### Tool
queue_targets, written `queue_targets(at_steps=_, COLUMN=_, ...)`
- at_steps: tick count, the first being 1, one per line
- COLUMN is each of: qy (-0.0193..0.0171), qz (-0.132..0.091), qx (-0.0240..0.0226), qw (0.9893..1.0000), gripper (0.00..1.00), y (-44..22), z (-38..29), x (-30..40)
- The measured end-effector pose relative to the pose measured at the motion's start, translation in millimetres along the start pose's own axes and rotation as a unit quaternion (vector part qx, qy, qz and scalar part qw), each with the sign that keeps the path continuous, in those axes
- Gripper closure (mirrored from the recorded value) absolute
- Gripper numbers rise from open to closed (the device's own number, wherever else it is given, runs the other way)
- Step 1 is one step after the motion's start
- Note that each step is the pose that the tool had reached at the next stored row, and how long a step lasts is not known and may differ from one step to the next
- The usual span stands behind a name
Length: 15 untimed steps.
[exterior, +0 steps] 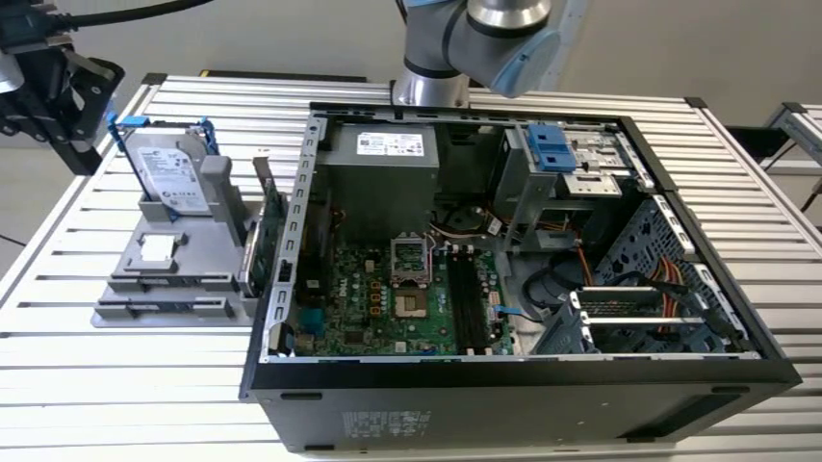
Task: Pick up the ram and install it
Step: 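Pick up the ram and move it above insertion slot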
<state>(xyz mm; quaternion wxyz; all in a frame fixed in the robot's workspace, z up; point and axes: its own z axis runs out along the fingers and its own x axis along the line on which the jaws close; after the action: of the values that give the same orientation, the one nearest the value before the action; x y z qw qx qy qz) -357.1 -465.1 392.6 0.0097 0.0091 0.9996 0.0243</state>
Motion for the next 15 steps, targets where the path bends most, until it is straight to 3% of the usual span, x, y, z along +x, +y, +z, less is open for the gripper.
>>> queue_targets(at_steps=6, qy=0.0000, qz=0.001, qx=0.0000, qw=1.0000, gripper=1.00, y=-5.9, z=-0.3, x=-0.1)
queue_targets(at_steps=15, qy=-0.0001, qz=0.001, qx=0.0000, qw=1.0000, gripper=1.00, y=-6.2, z=-0.3, x=-0.1)
